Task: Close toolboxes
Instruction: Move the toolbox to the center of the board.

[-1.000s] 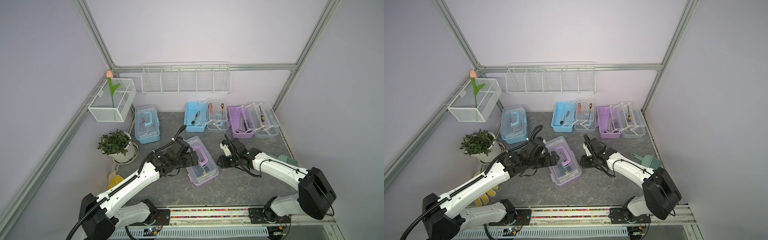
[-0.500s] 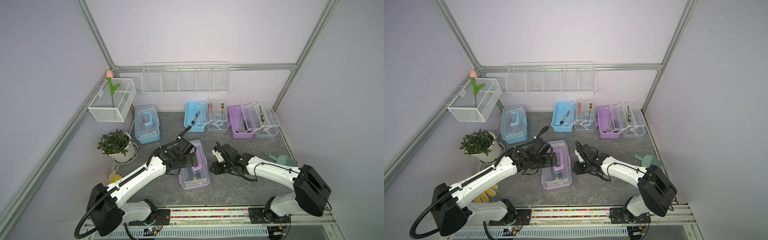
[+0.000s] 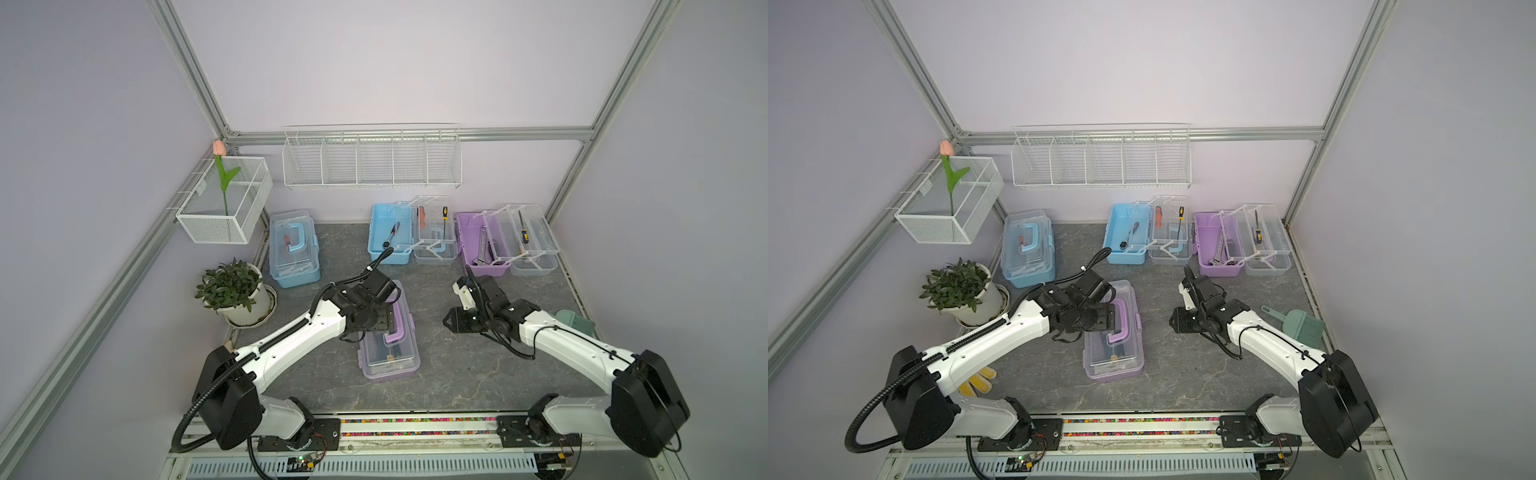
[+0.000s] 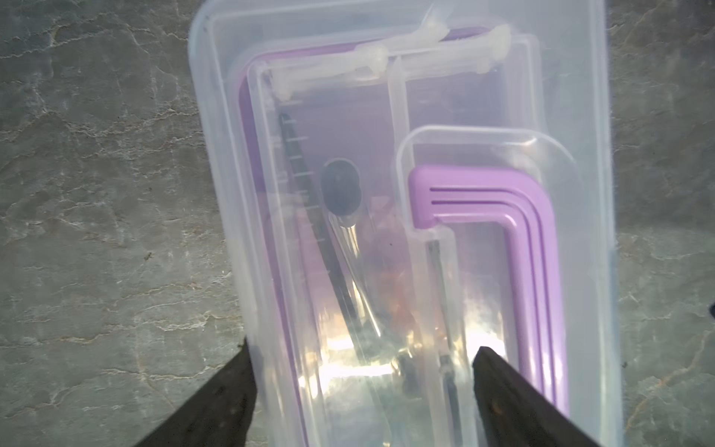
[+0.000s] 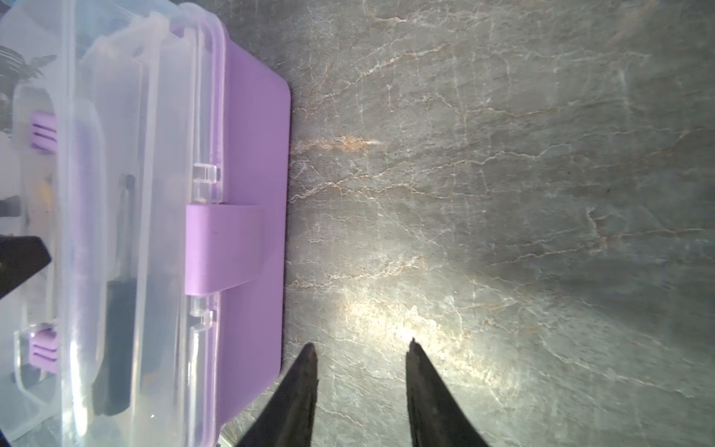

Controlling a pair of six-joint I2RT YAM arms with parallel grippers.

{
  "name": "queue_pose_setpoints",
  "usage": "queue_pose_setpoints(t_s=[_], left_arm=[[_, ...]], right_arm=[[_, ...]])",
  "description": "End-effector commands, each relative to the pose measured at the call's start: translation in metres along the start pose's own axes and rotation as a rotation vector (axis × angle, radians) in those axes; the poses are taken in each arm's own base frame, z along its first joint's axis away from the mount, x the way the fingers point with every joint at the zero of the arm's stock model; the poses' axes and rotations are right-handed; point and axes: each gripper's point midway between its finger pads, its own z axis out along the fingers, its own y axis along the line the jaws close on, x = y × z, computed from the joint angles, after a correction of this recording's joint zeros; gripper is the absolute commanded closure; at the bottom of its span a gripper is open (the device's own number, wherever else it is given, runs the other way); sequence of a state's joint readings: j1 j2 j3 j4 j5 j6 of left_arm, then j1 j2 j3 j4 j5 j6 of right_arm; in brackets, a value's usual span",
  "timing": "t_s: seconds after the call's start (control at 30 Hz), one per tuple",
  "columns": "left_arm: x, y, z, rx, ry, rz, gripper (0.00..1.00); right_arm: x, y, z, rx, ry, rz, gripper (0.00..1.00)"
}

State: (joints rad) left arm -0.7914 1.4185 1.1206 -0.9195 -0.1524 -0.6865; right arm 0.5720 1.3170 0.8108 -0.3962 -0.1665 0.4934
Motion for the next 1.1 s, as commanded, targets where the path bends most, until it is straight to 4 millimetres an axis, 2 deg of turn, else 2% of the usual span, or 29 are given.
queue_pose_setpoints(t_s=[0.0,0.13,0.27,0.4,0.6,0.87,0.97,1.07], left_arm=[[0.005,0.002,0.002,-0.029,0.047,0.038,0.14],[0.002,0.024,-0.006,-0.157,0.047,0.058,0.26],[-0.011,0.037,-0.008,-0.223,0.045,0.103,0.31],[-0.029,0.069,0.000,-0.288,0.067,0.076,0.37],[-0.061,0.117,0.000,-0.392,0.053,0.020,0.38],[-0.101,0.173,0.016,-0.472,0.074,-0.064,0.38],[-0.127,0.182,0.028,-0.451,0.054,-0.074,0.38],[-0.151,0.173,0.043,-0.394,0.038,-0.058,0.36]], right_arm=[[0.005,-0.005,-0.003,-0.004,0.017,-0.014,0.60],[0.003,-0.014,-0.009,0.008,-0.001,-0.003,0.59],[-0.001,-0.018,-0.014,0.012,-0.015,0.000,0.57],[-0.004,-0.018,-0.020,0.013,-0.030,-0.004,0.57],[-0.007,-0.021,-0.027,0.014,-0.052,-0.002,0.57],[-0.008,-0.023,-0.032,0.010,-0.065,0.002,0.57],[-0.009,-0.024,-0.033,0.008,-0.067,0.003,0.57],[-0.009,-0.026,-0.033,0.011,-0.067,0.006,0.57]])
